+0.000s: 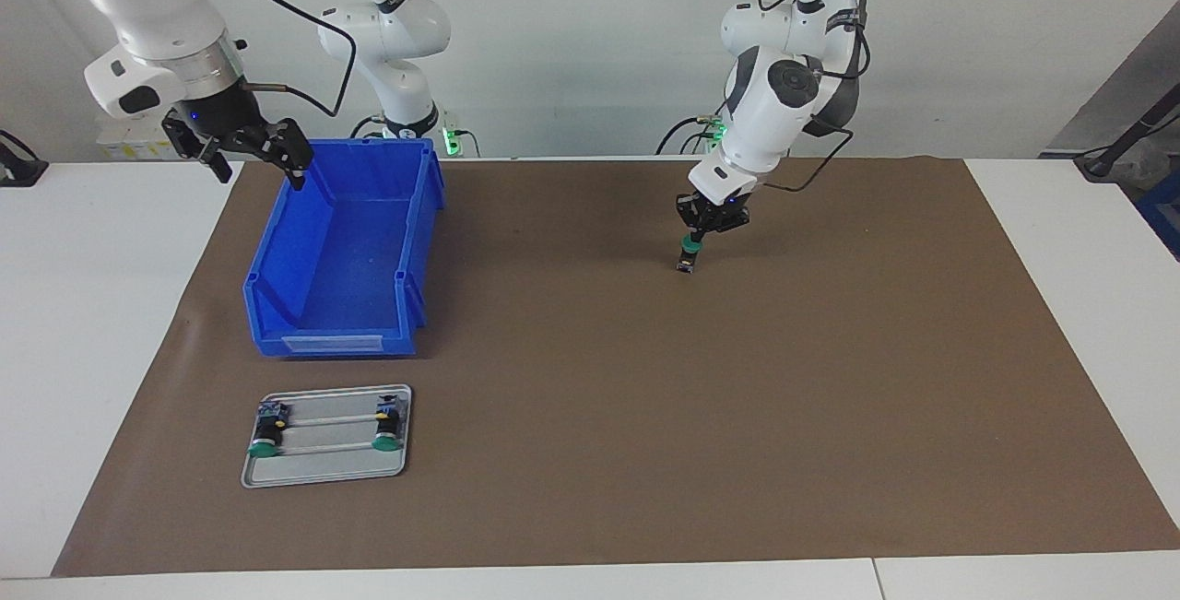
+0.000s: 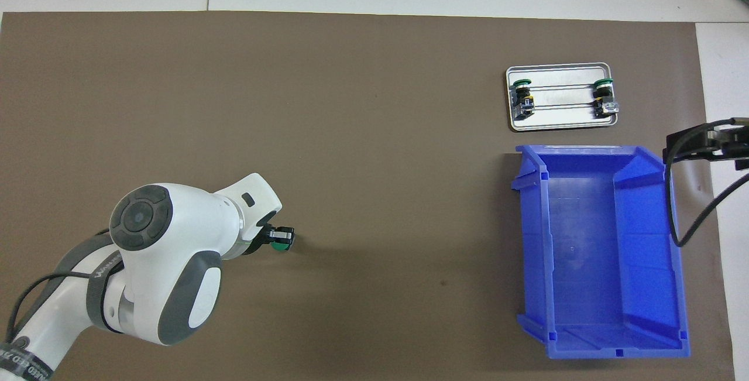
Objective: Place and press button with both arms
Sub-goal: 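Press down on the button top with the left gripper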
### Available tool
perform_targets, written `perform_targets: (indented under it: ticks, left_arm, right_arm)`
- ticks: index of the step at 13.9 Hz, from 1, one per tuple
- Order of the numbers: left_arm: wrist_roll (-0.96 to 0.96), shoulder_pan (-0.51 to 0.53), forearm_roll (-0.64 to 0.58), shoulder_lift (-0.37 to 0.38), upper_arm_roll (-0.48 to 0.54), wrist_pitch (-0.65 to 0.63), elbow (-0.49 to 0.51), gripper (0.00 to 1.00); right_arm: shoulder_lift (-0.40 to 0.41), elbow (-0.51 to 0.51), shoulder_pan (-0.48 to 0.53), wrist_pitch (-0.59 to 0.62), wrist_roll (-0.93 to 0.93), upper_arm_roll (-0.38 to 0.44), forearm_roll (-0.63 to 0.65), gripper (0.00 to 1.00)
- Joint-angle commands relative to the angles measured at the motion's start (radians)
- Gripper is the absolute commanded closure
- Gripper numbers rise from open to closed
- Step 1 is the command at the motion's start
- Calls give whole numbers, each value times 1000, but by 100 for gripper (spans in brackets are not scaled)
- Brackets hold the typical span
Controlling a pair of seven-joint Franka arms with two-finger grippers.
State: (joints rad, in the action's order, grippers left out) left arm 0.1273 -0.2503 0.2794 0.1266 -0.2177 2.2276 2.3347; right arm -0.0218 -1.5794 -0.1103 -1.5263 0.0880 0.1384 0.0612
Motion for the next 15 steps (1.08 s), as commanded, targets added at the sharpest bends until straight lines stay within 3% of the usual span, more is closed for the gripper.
perform_targets:
  ticks: [1,11,13,15]
  left_arm:
    - [20,-20,-19,11,12,62,41,100]
    - [17,-47,-19,-2,11,234,161,100]
    - [17,-46,-19,-30,12,195,88,100]
    - [17,-29,-19,-53,15,-14,-64,100]
  right_arm:
    - [-20,-19,11,3,-19,-8,-12,0]
    - [-20,-19,11,5,-19,-8,-12,0]
    - [-20,-19,11,5,-19,-8,-12,0]
    - [-20,-19,11,5,-19,-8,-12,0]
